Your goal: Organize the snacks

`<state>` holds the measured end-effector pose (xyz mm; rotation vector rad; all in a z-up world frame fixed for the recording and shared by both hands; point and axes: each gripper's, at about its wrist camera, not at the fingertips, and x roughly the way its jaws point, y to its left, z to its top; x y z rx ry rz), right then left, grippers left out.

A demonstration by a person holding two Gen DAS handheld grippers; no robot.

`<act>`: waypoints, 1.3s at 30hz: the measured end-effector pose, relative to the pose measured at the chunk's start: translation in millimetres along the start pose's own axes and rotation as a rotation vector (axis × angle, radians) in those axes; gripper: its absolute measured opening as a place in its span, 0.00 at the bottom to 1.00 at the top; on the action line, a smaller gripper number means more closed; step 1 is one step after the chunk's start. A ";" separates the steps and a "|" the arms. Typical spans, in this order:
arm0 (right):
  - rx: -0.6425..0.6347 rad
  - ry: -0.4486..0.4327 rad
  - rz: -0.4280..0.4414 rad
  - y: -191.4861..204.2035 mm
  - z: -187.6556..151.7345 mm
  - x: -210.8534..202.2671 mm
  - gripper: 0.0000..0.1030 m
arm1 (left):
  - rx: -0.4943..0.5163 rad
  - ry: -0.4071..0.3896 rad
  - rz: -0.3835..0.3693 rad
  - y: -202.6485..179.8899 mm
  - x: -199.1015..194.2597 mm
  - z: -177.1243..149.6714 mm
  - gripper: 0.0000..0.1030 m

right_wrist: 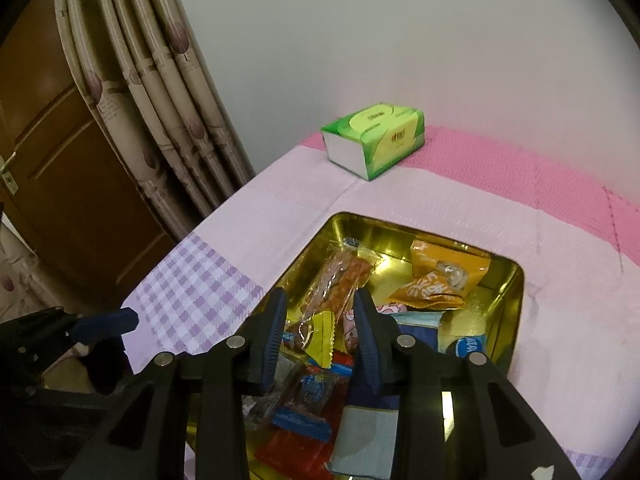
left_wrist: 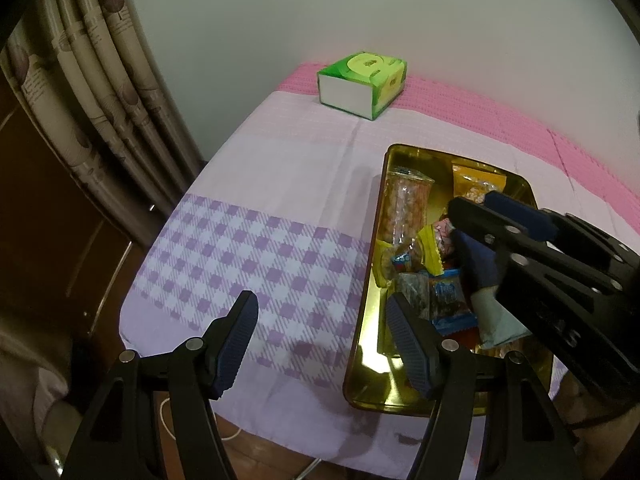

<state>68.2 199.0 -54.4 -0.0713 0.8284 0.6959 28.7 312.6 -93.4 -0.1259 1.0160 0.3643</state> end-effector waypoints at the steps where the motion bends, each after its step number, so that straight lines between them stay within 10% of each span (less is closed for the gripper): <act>1: -0.005 -0.013 -0.008 1.3 -0.5 -4.9 0.36 | -0.005 -0.001 0.000 0.7 -0.3 0.0 0.65; 15: -0.138 -0.274 -0.201 27.4 -29.6 -103.2 0.79 | -0.121 -0.151 -0.081 18.3 -38.2 0.5 0.65; 29: -0.125 -0.376 -0.252 24.9 -43.8 -160.9 0.84 | -0.093 -0.403 -0.010 8.6 -108.2 -7.8 0.66; 33: -0.109 -0.400 -0.261 22.0 -46.3 -172.0 0.86 | -0.105 -0.519 0.071 11.4 -142.3 -10.6 1.00; 39: -0.101 -0.425 -0.266 19.9 -48.9 -188.4 0.87 | -0.093 -0.664 0.126 10.6 -184.4 -20.8 1.00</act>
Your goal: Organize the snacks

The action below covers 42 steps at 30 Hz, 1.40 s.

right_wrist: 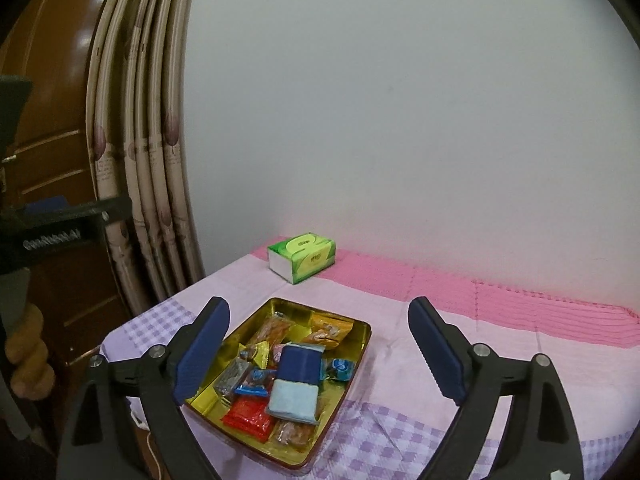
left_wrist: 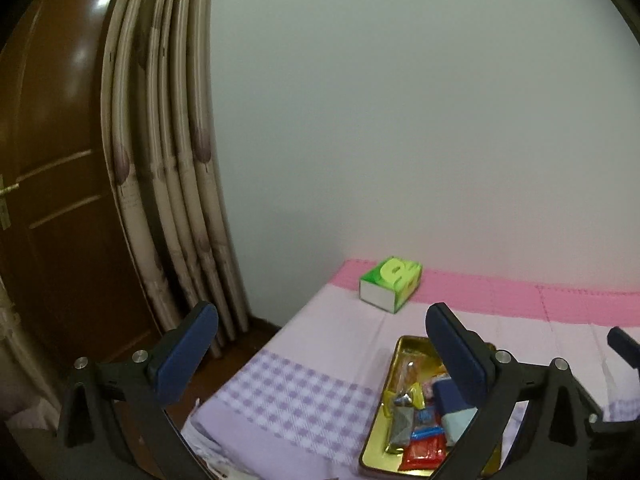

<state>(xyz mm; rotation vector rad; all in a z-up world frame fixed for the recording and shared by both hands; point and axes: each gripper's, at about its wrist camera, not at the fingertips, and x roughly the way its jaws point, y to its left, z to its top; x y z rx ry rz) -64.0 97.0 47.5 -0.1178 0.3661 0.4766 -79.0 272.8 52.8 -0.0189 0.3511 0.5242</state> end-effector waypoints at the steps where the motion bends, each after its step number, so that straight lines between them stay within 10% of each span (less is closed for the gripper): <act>1: 0.000 -0.002 0.000 -0.3 0.2 -1.4 0.87 | 0.003 0.003 -0.005 0.3 -2.5 1.8 1.00; 11: 0.003 -0.022 -0.002 -2.5 3.5 -12.9 0.88 | -0.044 0.008 -0.117 7.8 -16.7 15.1 1.00; 42: -0.015 -0.045 -0.024 3.7 8.2 -33.5 0.98 | -0.017 0.010 -0.140 -0.9 -27.6 18.2 1.00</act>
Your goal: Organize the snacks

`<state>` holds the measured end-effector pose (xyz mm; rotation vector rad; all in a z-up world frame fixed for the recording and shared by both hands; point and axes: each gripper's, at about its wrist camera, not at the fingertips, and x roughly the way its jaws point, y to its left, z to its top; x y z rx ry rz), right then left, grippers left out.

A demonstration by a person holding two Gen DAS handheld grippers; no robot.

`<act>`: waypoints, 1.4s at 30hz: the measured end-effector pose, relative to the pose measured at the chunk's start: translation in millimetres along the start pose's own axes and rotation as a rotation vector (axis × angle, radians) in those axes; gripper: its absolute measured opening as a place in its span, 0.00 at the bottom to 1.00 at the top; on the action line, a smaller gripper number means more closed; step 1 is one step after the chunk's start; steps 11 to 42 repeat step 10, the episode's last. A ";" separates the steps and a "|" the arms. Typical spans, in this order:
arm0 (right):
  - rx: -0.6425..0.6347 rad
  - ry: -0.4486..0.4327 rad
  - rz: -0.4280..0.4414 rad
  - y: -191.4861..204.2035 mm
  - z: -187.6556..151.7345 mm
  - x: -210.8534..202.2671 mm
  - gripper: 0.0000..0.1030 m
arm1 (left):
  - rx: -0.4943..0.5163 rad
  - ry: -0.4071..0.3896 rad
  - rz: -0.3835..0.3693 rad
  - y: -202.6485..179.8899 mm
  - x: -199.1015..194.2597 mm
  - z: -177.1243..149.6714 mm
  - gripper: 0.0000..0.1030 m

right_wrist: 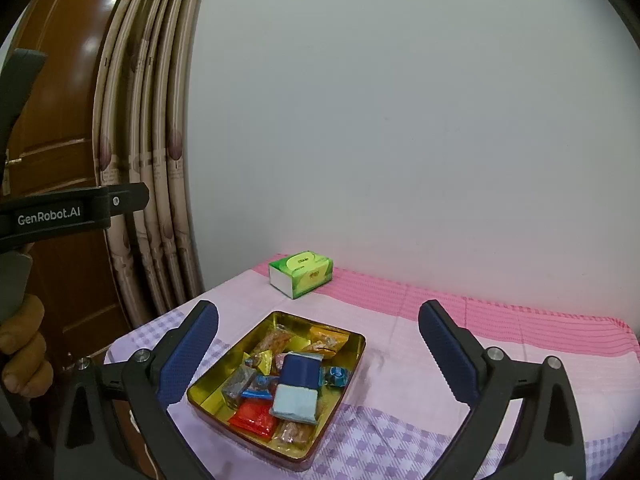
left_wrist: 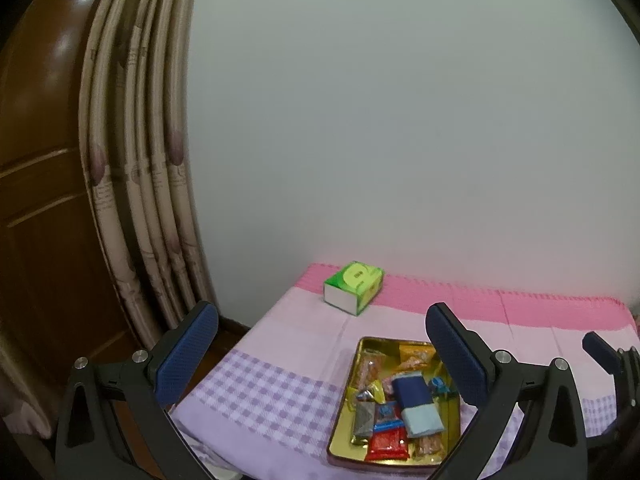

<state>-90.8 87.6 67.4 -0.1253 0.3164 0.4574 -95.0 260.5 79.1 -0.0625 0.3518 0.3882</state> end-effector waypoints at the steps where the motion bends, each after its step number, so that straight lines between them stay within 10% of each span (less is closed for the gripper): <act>1: 0.014 0.013 0.003 -4.5 -1.7 1.3 0.98 | 0.003 0.008 -0.009 -1.3 1.3 -0.9 1.00; 10: 0.140 0.286 -0.186 -133.9 -70.9 37.1 0.98 | -0.022 0.149 -0.049 -7.2 32.7 -22.2 1.00; 42: 0.140 0.286 -0.186 -133.9 -70.9 37.1 0.98 | -0.022 0.149 -0.049 -7.2 32.7 -22.2 1.00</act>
